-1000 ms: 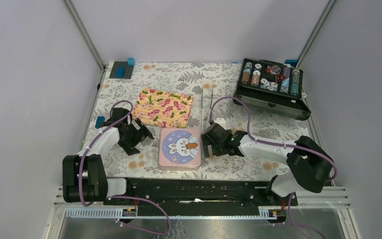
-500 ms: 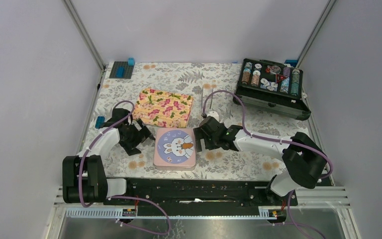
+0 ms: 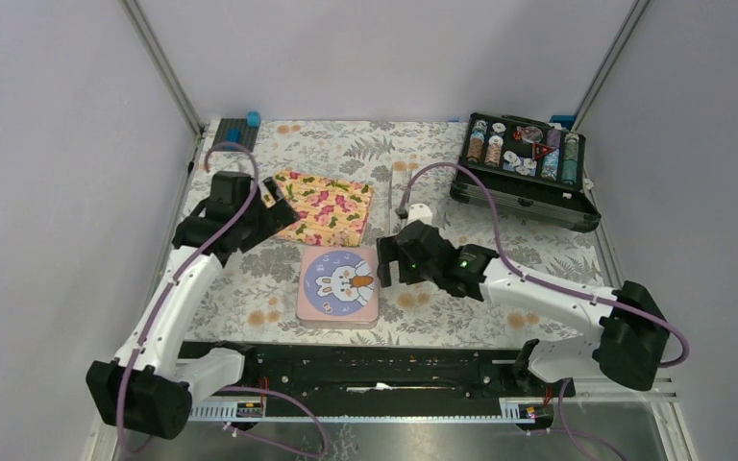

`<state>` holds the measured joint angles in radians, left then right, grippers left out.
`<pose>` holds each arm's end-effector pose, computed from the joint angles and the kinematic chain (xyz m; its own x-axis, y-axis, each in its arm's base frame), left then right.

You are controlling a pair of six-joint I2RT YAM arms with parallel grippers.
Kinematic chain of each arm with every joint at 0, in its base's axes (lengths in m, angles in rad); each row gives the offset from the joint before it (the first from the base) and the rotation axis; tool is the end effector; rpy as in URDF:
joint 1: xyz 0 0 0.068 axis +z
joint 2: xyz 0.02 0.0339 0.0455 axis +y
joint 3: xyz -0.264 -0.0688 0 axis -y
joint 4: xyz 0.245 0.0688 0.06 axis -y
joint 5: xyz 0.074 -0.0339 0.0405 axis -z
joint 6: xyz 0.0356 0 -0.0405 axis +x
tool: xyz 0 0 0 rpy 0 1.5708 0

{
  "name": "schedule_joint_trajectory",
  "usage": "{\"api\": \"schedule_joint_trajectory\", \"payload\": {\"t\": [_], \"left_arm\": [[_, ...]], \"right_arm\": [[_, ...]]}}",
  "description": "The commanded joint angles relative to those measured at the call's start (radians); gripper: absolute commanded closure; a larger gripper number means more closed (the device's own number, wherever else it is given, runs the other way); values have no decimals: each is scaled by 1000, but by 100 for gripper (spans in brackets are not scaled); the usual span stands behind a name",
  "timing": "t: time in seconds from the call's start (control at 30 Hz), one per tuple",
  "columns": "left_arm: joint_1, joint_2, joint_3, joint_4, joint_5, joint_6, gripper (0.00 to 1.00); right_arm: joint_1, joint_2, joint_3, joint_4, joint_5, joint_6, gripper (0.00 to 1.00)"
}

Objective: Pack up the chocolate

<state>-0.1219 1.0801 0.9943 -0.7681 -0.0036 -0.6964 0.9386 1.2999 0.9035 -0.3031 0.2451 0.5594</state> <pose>0.2153 -0.0262 0.3025 -0.6505 -0.5666 -0.5058 -0.3885 0.8205 -0.4194 0.1734 0.2220 0.2587 -0.6796 -0.0565 -0.7314 -0.3684 0.8885 0.2736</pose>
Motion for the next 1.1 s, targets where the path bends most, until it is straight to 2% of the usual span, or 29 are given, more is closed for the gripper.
{"api": "schedule_joint_trajectory", "payload": {"t": [0.0,0.1,0.2,0.37,0.47,0.57,0.77,0.93,1.0,1.07], "left_arm": [[-176,18,115,-35,-62,16,1],[-245,31,123,-14,29,-29,1],[-261,20,44,74,139,-84,1],[-259,50,-137,181,44,-85,1],[-255,107,-221,225,13,-81,1],[-251,133,-196,188,18,-74,2],[-250,32,-44,125,18,-72,1],[-243,13,50,44,-54,-50,2],[-211,12,37,33,-65,-37,1],[-135,33,7,-2,-54,-31,2]], "right_arm": [[111,64,82,-5,23,31,0],[176,101,100,-17,62,57,0],[209,142,84,-5,67,90,0],[217,256,12,21,68,126,0],[218,296,38,-36,71,122,0],[223,262,80,-77,103,105,0],[223,165,176,-78,135,65,0],[224,187,267,-65,108,46,0],[226,213,283,-47,88,45,0],[226,225,278,-34,99,62,0]]}}
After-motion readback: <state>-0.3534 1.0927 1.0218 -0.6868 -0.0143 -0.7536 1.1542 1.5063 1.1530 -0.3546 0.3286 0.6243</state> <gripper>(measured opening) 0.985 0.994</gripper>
